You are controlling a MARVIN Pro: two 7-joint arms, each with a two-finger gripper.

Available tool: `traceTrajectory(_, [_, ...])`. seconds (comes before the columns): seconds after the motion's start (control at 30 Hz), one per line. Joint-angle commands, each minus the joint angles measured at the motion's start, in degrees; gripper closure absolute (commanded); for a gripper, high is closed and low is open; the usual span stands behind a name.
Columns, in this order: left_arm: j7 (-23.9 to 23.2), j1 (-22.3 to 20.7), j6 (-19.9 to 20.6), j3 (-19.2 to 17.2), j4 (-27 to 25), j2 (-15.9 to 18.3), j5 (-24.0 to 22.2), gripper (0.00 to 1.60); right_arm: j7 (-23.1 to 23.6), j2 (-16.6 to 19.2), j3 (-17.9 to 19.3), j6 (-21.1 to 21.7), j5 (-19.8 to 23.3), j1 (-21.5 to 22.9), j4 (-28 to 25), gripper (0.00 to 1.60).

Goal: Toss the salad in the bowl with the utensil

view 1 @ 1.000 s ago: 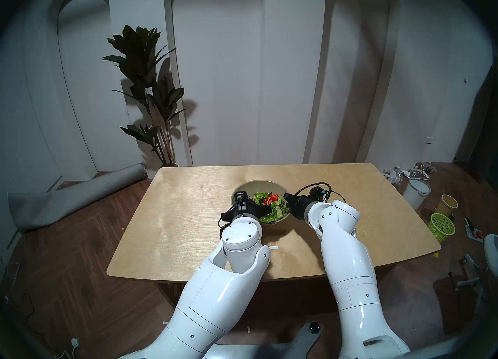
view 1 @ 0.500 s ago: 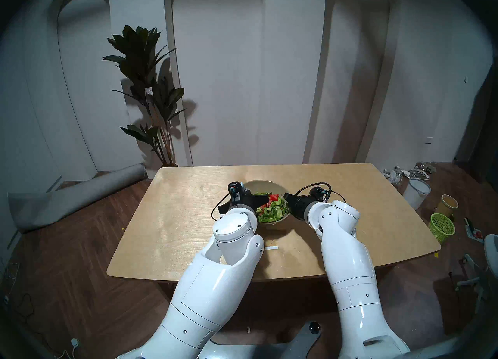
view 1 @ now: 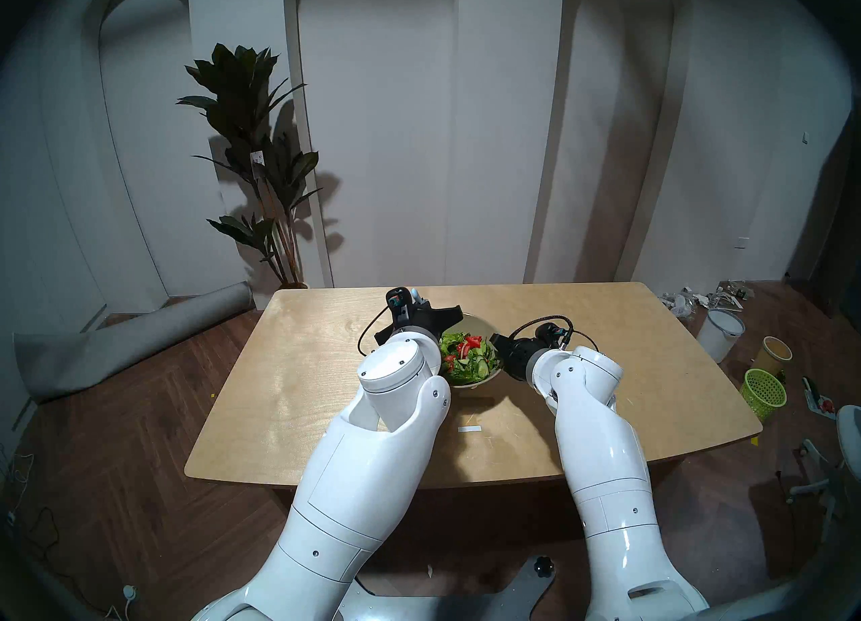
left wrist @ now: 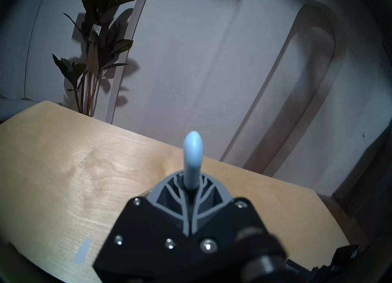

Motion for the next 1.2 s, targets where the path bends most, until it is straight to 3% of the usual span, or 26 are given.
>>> traceTrajectory(0.0, [-0.48,-2.38,-3.01,3.25,-1.17,2.85,6.26,1.60,0.06,0.00,0.13,-0.11,0.08,0.28,-0.99,1.60])
traceTrajectory(0.23, [-1.56,-3.02,-6.29,5.74,3.49,7.85,13.77,1.60,0.06,0.00,0.12,-0.10,0.08,0.28,-1.00,1.60])
traceTrajectory(0.47, [-2.67,-3.41,-7.71,5.57,5.79,8.72,14.73,1.60,0.04,-0.01,0.13,-0.09,0.08,0.26,-1.04,1.60])
traceTrajectory(0.73, [-3.41,-3.82,-9.83,7.76,8.58,9.89,17.52,1.60,0.04,-0.01,0.13,-0.09,0.08,0.25,-1.06,1.60])
traceTrajectory(1.0, [-6.30,-4.19,-7.53,7.48,11.66,9.19,14.10,1.60,0.03,-0.01,0.14,-0.08,0.08,0.24,-1.07,1.60])
traceTrajectory(1.17, [-10.13,-3.86,-5.30,6.52,11.60,8.72,9.17,1.60,0.04,-0.01,0.13,-0.09,0.08,0.25,-1.05,1.60])
